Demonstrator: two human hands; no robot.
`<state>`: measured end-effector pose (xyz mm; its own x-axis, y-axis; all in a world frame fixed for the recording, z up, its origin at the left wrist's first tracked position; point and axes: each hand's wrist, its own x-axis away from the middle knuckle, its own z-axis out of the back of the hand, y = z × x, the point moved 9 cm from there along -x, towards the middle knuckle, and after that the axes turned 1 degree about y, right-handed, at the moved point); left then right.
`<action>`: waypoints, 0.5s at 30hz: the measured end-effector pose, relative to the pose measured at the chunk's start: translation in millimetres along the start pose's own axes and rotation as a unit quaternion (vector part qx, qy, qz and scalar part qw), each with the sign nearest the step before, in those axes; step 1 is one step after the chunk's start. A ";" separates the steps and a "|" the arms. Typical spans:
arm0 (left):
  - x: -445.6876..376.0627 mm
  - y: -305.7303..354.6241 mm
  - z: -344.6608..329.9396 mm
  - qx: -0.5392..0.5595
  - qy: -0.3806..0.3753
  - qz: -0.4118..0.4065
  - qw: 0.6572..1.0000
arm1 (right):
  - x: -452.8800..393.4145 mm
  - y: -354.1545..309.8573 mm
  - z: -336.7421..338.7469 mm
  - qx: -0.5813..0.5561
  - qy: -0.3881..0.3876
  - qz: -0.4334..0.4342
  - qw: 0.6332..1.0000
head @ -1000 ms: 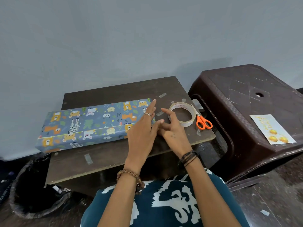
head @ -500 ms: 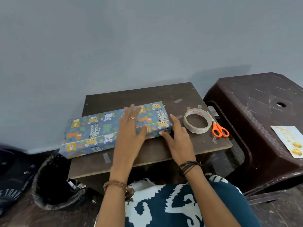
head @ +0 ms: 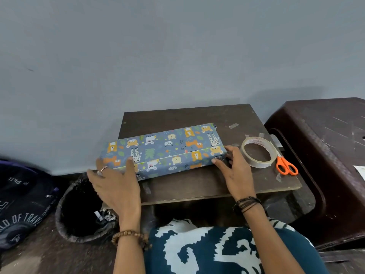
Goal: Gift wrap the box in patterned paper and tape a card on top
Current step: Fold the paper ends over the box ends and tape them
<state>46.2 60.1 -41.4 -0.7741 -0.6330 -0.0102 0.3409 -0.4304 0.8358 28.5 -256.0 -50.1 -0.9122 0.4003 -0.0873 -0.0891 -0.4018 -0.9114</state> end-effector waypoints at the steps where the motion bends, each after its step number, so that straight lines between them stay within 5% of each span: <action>1: -0.1 1.4 1.3 0.021 0.002 -0.002 1.000 | -0.9 0.2 0.5 -0.014 0.001 -0.004 1.000; 8: 0.5 19.7 19.4 0.178 0.036 -0.021 0.983 | -7.0 -5.3 10.3 -0.120 0.024 0.002 0.993; 15: 1.1 49.7 19.5 0.424 -0.028 -0.066 0.903 | -16.5 -23.2 51.5 -0.156 0.100 0.055 0.981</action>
<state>51.9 50.6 10.8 -0.8115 -0.5690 -0.1329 -0.2692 0.1622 0.9493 25.0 -295.7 -6.8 -0.8096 0.5349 -0.2417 0.1613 -0.1933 -0.9678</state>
